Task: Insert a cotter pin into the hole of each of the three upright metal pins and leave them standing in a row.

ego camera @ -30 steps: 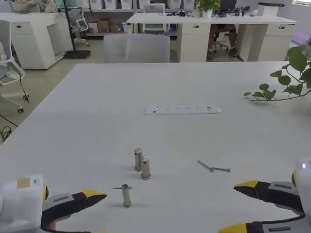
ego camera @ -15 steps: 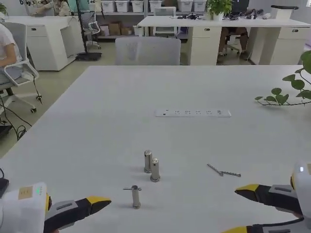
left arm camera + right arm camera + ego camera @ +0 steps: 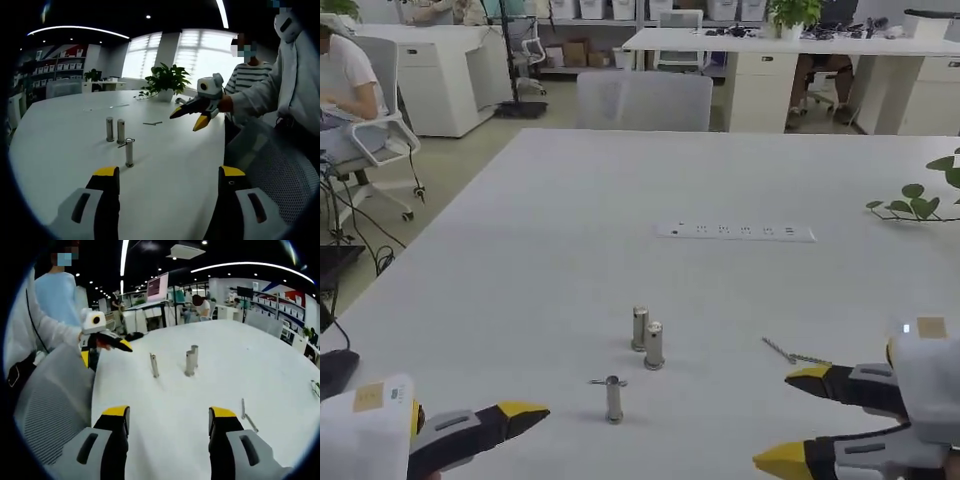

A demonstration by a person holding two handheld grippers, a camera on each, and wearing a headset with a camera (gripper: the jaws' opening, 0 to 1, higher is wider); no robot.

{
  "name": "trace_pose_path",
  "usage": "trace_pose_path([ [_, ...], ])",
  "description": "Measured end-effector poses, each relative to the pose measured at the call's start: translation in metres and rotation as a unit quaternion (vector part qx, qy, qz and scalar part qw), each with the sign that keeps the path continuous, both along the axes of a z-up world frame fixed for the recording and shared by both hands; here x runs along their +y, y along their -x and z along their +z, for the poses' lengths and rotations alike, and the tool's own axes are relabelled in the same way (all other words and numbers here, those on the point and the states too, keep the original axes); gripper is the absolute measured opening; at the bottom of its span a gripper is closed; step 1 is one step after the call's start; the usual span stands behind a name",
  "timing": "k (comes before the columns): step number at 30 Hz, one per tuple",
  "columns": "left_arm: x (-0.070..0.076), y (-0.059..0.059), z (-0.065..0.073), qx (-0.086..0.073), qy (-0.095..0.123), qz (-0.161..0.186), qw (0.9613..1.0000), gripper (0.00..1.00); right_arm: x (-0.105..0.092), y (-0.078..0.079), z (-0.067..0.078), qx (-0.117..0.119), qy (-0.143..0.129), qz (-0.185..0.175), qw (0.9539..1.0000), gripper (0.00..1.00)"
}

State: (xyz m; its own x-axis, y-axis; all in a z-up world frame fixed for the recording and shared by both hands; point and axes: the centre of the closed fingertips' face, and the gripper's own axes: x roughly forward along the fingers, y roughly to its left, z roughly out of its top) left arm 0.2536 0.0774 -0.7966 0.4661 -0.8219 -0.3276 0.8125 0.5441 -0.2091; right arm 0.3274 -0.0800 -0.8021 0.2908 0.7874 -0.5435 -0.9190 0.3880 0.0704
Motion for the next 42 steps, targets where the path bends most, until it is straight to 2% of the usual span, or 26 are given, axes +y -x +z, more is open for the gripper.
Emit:
trace_pose_path([
  [10,0.004,0.000,0.001,-0.001,0.003,0.008,1.0000,0.81,0.029,-0.033,0.007,-0.011,0.003,0.020,0.9997,0.65],
  [14,0.006,0.001,0.002,-0.001,0.005,0.011,0.9999,0.80,0.043,-0.044,0.006,-0.013,0.004,0.024,0.9996,0.63],
  [23,0.005,0.004,0.002,-0.003,0.004,0.007,1.0000,0.79,0.071,-0.055,-0.003,-0.006,0.010,0.043,0.9990,0.60],
  [31,0.004,0.008,0.002,-0.001,0.003,0.006,1.0000,0.78,0.085,-0.060,-0.009,0.003,0.011,0.047,0.9988,0.59],
  [42,0.004,0.009,0.002,-0.003,0.003,0.005,1.0000,0.78,0.101,-0.070,-0.015,0.001,0.017,0.045,0.9988,0.48],
])
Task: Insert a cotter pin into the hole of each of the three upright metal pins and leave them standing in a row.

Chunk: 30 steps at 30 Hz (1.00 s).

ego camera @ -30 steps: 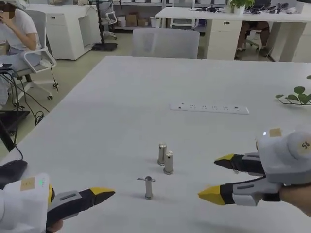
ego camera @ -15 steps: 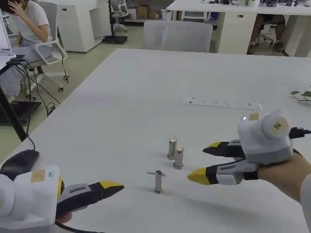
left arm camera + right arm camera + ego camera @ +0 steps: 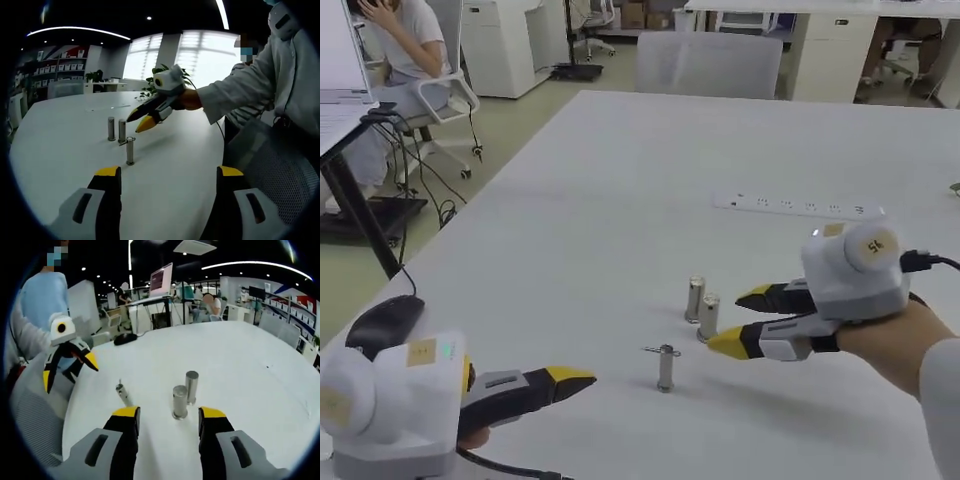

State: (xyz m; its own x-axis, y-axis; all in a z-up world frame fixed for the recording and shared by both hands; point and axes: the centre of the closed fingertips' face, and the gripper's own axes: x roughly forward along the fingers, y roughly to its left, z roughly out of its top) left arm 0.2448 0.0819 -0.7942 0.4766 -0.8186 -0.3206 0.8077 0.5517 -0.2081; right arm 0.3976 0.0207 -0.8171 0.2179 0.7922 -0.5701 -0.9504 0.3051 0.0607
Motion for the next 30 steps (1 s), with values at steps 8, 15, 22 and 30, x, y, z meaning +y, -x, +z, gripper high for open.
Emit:
trace_pose_path([
  [8,0.004,-0.003,0.001,-0.003,0.001,0.004,1.0000,0.77,0.013,-0.009,-0.001,-0.010,0.006,0.005,0.9999,0.39],
  [15,0.002,-0.002,0.001,-0.003,0.000,0.003,1.0000,0.77,0.019,-0.013,-0.001,-0.016,0.011,0.007,0.9998,0.32],
  [22,0.004,-0.003,0.002,-0.006,-0.003,0.004,1.0000,0.77,0.022,-0.017,-0.005,-0.016,0.019,0.005,0.9997,0.26],
  [30,0.004,-0.002,0.002,-0.005,-0.004,0.004,1.0000,0.76,0.018,-0.026,-0.012,-0.029,0.037,0.005,0.9989,0.18],
])
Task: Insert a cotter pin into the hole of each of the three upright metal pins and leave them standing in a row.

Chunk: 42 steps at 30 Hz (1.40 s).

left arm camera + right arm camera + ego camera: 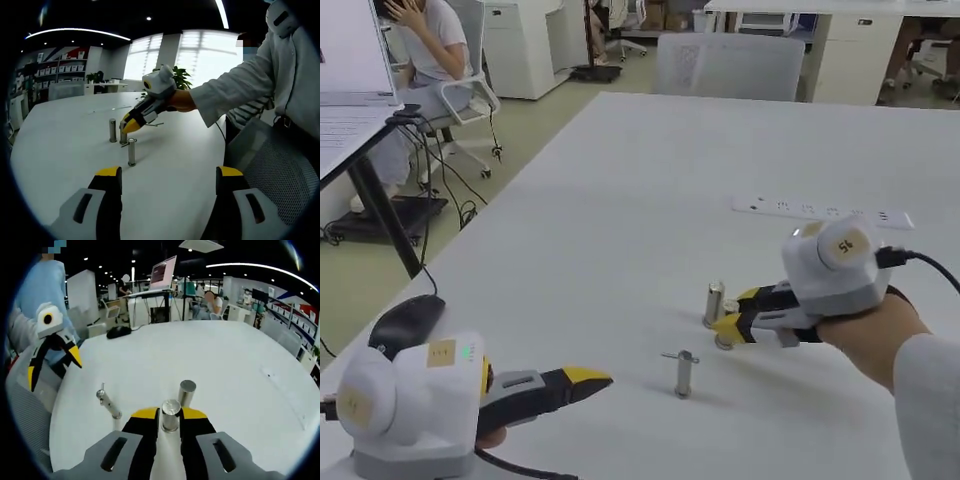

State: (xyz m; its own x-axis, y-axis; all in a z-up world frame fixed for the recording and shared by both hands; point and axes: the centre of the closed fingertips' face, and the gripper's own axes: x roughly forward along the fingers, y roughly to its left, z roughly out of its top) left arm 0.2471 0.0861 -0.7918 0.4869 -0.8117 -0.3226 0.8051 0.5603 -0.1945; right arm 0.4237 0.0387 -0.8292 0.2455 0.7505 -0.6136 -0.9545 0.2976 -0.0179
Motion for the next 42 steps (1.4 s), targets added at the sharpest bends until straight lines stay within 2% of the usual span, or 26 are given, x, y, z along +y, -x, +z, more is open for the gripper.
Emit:
trace_pose_path([
  [14,0.001,0.002,-0.001,0.002,-0.001,0.000,1.0000,0.76,-0.001,-0.003,-0.001,0.004,-0.012,0.001,0.9999,0.15],
  [21,-0.001,0.002,0.000,0.002,-0.002,-0.002,1.0000,0.75,-0.007,0.001,-0.001,0.005,-0.006,0.014,0.9999,0.14],
  [28,-0.004,0.002,0.002,0.001,-0.003,-0.005,1.0000,0.75,-0.020,0.015,-0.002,0.003,0.005,0.044,0.9990,0.14],
  [42,-0.014,0.004,0.005,-0.001,-0.006,-0.019,0.9998,0.74,-0.050,0.049,0.000,0.027,0.002,0.093,0.9953,0.13],
])
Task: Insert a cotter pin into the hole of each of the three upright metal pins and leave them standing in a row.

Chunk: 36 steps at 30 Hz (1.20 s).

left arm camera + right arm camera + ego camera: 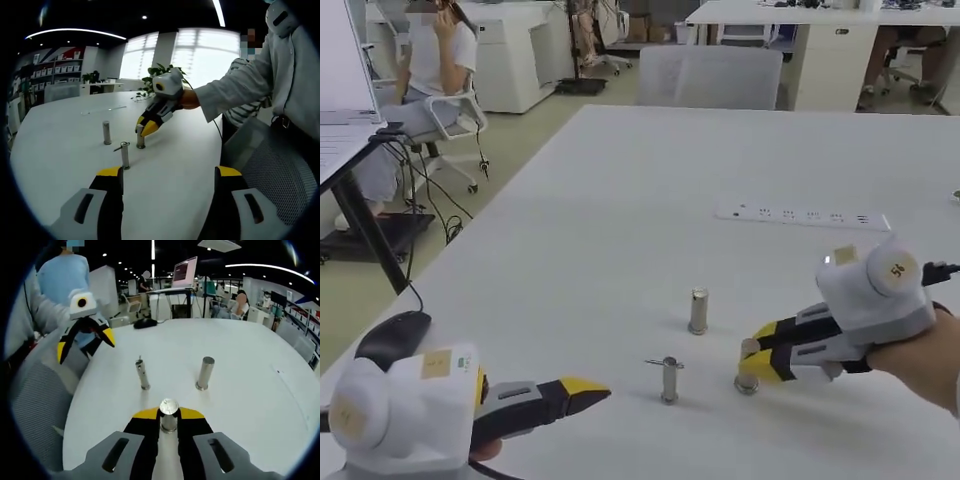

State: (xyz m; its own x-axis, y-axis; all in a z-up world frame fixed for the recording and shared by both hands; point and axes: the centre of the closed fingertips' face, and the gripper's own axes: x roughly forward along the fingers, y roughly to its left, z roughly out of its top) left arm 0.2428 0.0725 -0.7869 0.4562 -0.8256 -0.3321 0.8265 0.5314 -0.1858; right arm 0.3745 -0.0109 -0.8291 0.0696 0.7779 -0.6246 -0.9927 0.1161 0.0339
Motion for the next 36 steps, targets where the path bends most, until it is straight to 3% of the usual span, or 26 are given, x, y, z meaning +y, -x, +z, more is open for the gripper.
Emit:
trace_pose_path([
  [17,-0.012,0.001,0.005,-0.003,-0.004,-0.014,0.9999,0.73,-0.024,0.046,0.010,0.020,-0.010,0.076,0.9969,0.13],
  [36,-0.020,0.005,0.006,-0.002,-0.005,-0.023,0.9997,0.72,-0.039,0.076,0.007,0.029,-0.019,0.109,0.9934,0.13],
])
